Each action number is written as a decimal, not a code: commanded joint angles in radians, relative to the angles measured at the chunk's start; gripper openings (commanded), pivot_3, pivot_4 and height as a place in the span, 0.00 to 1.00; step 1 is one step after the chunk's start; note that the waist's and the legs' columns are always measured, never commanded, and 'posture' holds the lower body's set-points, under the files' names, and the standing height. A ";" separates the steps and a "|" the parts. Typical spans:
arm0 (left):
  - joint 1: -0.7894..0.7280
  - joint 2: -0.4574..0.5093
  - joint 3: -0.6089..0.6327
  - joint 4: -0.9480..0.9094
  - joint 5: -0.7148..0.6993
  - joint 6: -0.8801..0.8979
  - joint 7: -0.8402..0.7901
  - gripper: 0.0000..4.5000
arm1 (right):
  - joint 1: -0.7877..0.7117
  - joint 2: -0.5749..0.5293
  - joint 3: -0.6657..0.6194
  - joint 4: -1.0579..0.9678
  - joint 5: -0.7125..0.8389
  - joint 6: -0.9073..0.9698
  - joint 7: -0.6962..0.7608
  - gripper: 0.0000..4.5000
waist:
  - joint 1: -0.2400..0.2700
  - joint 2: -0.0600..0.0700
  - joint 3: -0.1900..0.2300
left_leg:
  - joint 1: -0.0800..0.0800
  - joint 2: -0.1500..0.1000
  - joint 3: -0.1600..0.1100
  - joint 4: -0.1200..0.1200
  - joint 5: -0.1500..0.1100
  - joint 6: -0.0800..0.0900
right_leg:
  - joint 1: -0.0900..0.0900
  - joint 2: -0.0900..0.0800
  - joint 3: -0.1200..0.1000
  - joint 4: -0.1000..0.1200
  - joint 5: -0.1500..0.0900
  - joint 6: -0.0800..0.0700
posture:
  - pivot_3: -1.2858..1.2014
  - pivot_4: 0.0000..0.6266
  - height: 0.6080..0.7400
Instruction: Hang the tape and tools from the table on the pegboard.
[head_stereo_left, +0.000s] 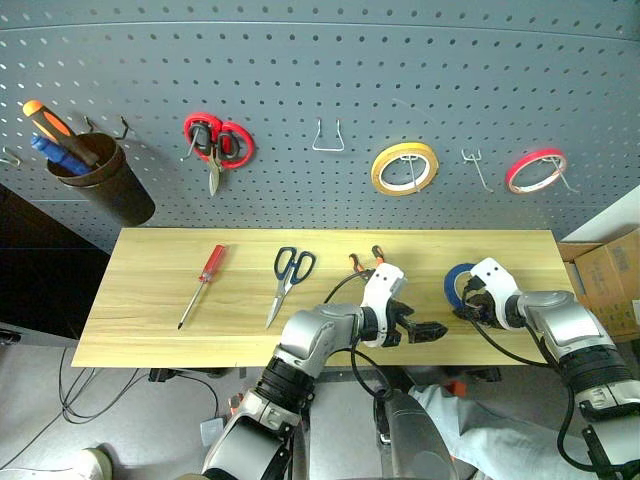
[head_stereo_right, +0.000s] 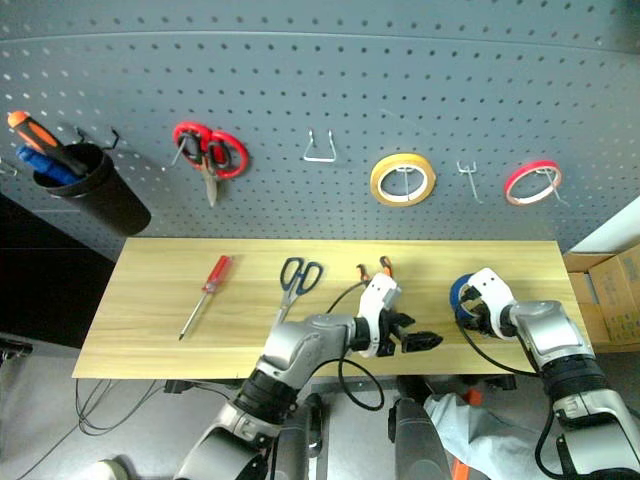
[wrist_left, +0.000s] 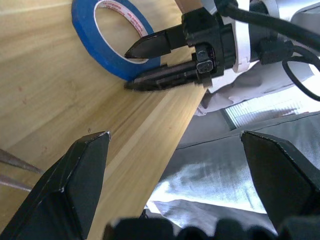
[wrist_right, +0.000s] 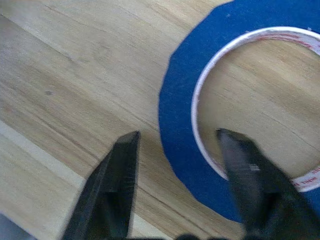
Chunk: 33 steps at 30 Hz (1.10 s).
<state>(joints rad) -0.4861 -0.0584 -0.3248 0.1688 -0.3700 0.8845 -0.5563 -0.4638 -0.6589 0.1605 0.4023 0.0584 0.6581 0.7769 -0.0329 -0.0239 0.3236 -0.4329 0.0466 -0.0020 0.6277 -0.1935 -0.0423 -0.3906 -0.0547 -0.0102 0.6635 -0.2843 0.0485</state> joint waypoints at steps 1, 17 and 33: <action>0.000 -0.008 -0.001 -0.031 -0.003 -0.006 -0.004 1.00 | -0.003 -0.002 -0.013 0.015 -0.013 -0.016 -0.009 0.24 | 0.000 0.000 0.000 | 0.000 0.000 0.000 0.000 0.000 0.000 | 0.000 0.000 0.000 0.000 0.000 0.000 | 0.49 0.56 1.00; 0.044 0.046 0.061 -0.261 -0.101 -0.040 -0.099 1.00 | 0.438 -0.016 -0.103 -0.701 -0.116 -0.022 -0.270 0.12 | 0.004 0.008 -0.005 | -0.002 0.000 0.001 0.000 -0.001 -0.009 | -0.002 -0.001 0.000 0.001 -0.002 0.004 | 0.48 0.43 1.00; 0.054 0.159 0.373 -0.472 -0.411 0.105 -0.011 1.00 | 0.554 0.209 -0.115 -0.943 -0.387 -0.265 -0.664 0.12 | -0.016 -0.003 -0.054 | -0.001 0.000 0.000 0.002 0.003 -0.011 | -0.003 0.000 0.002 0.001 0.001 0.009 | 0.47 0.28 1.00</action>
<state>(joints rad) -0.4115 0.1066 0.0445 -0.3082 -0.7688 1.0144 -0.5751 0.1293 -0.4464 0.0771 -0.5616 -0.3125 0.4549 0.1392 -0.0487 -0.0266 0.2698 -0.4335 0.0462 -0.0017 0.6296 -0.1897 -0.0522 -0.3929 -0.0551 -0.0078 0.6641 -0.2816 0.0578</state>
